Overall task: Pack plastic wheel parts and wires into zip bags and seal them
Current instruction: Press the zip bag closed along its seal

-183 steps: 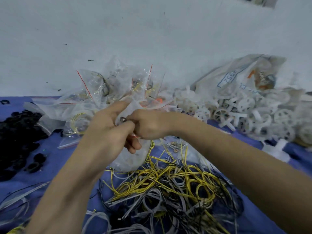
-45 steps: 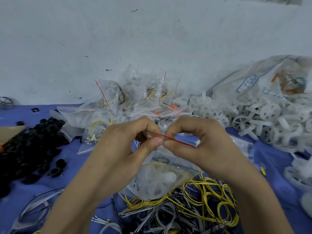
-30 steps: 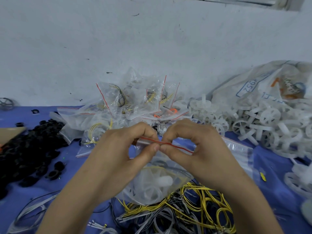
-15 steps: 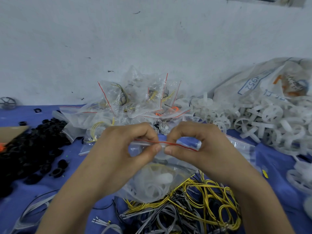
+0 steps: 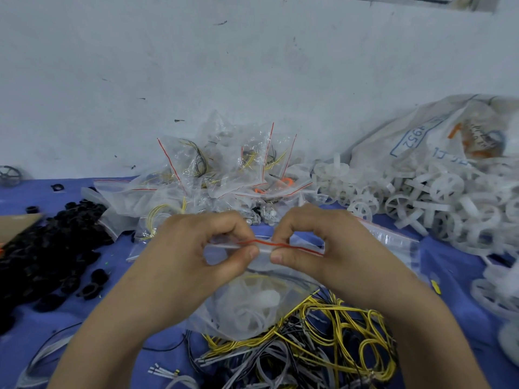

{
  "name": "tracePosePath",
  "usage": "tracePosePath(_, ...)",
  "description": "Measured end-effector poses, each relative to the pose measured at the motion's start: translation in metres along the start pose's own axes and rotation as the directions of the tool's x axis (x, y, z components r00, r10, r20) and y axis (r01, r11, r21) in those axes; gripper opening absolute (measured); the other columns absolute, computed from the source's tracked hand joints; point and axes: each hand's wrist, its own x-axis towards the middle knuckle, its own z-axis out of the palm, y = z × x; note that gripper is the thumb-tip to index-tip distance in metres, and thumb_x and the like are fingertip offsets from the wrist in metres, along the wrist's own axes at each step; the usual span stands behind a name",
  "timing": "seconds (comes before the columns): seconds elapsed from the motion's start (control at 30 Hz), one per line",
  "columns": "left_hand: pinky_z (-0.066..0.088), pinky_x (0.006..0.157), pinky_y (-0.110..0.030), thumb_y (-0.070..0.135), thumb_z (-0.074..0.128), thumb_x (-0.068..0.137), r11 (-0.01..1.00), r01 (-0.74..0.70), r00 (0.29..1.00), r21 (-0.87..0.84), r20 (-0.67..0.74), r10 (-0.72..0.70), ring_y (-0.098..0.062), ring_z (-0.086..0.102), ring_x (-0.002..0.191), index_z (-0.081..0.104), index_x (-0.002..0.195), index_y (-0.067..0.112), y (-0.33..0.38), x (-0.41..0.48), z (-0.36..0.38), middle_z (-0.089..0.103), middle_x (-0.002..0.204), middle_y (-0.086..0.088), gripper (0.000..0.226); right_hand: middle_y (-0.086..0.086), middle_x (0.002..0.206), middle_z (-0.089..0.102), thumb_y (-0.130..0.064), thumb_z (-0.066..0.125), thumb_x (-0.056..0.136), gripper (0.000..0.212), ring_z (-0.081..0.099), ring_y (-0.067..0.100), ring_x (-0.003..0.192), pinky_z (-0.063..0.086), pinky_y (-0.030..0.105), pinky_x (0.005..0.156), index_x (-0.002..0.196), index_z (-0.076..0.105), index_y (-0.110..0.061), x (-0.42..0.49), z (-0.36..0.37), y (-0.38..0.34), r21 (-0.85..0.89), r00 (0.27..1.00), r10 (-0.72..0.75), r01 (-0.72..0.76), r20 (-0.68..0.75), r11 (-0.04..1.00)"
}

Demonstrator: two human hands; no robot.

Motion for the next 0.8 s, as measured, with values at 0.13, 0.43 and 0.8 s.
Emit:
tracePosePath(0.13, 0.036, 0.059, -0.006, 0.032, 0.064, 0.074, 1.000, -0.007, 1.000, -0.031, -0.010, 0.007, 0.000, 0.058, 0.062, 0.059, 0.064, 0.037, -0.002, -0.001, -0.002, 0.061, 0.061, 0.019, 0.012, -0.012, 0.083, 0.065, -0.022, 0.073, 0.079, 0.011, 0.055, 0.000, 0.085, 0.036, 0.008, 0.074, 0.073, 0.063, -0.022, -0.002, -0.004, 0.004, 0.031, 0.999, 0.040, -0.040, 0.004, 0.999)
tracePosePath(0.43, 0.038, 0.063, -0.005, 0.048, 0.056, 0.076, 0.999, -0.044, 0.999, -0.026, -0.017, 0.043, -0.002, 0.058, 0.063, 0.060, 0.076, 0.030, -0.007, -0.003, -0.008, 0.062, 0.066, 0.014, 0.018, -0.011, 0.083, 0.064, -0.028, 0.073, 0.077, 0.017, 0.058, 0.003, 0.086, 0.041, 0.021, 0.080, 0.069, 0.058, -0.031, -0.003, -0.007, 0.013, 0.045, 0.997, 0.074, -0.074, -0.009, 0.996)
tracePosePath(0.8, 0.038, 0.061, -0.007, 0.040, 0.063, 0.078, 1.000, -0.023, 0.999, -0.014, -0.043, 0.022, -0.002, 0.058, 0.064, 0.058, 0.068, 0.027, -0.009, -0.003, -0.010, 0.062, 0.067, 0.014, 0.017, -0.012, 0.074, 0.058, -0.028, 0.074, 0.077, 0.025, 0.055, 0.009, 0.080, 0.043, 0.033, 0.080, 0.065, 0.052, -0.029, -0.004, -0.007, 0.021, 0.032, 0.998, 0.046, -0.045, -0.039, 0.998)
